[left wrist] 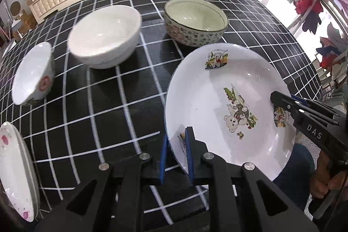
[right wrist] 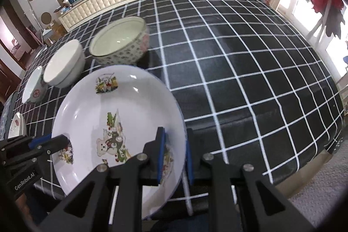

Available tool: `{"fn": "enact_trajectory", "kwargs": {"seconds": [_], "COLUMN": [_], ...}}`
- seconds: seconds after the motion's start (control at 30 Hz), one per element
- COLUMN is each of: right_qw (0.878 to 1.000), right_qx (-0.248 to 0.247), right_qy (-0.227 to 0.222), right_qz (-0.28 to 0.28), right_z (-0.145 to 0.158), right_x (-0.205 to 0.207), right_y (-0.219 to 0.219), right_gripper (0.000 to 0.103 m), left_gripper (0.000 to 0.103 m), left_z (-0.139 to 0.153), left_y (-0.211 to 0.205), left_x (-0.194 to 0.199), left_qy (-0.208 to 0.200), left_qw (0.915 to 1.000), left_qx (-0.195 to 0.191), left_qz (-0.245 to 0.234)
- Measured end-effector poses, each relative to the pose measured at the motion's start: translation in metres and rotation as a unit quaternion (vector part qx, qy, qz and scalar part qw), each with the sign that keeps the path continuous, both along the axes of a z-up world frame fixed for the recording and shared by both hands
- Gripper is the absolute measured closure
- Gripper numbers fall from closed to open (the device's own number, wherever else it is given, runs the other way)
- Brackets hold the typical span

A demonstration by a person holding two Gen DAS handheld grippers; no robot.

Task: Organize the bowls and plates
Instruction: 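Lift the cartoon-print plate with both grippers and carry it over the plate stack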

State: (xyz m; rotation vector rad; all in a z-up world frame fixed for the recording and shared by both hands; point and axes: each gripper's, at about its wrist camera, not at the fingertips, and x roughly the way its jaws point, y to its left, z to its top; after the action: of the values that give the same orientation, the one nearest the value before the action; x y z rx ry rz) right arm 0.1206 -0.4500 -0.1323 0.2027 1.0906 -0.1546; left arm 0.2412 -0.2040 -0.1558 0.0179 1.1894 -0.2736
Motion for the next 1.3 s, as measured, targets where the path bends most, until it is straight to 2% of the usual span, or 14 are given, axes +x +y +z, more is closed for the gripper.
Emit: {"fn": "enact_trajectory", "kwargs": {"seconds": [0.43,0.77,1.13,1.3], "right_qw": [0.998,0.992,0.983,0.980], "right_qx": [0.010,0.024,0.036,0.033], "right_qy": [-0.020,-0.033,-0.022,-0.009], "right_qz": [0.052,0.122,0.181,0.198], "right_z": [0.022,0.030,0.014,0.003], "right_x": [0.002,0.026,0.055,0.068], "right_y": [0.082,0.177,0.278,0.306], "right_gripper": [0.082,0.082,0.082,0.082], "left_gripper": [0.090,0.090,0.090,0.090], "left_z": [0.037,0.057,0.056,0.049], "left_y": [0.094,0.202,0.300,0.333], "left_x": [-0.044,-0.082,-0.110,-0.115], "left_qy": [-0.028,-0.050,-0.042,-0.034], "left_qw": [0.9977,0.9893,0.9777,0.9730], "left_qx": [0.003,0.012,0.022,0.019], "left_qz": [0.061,0.137,0.205,0.228]}}
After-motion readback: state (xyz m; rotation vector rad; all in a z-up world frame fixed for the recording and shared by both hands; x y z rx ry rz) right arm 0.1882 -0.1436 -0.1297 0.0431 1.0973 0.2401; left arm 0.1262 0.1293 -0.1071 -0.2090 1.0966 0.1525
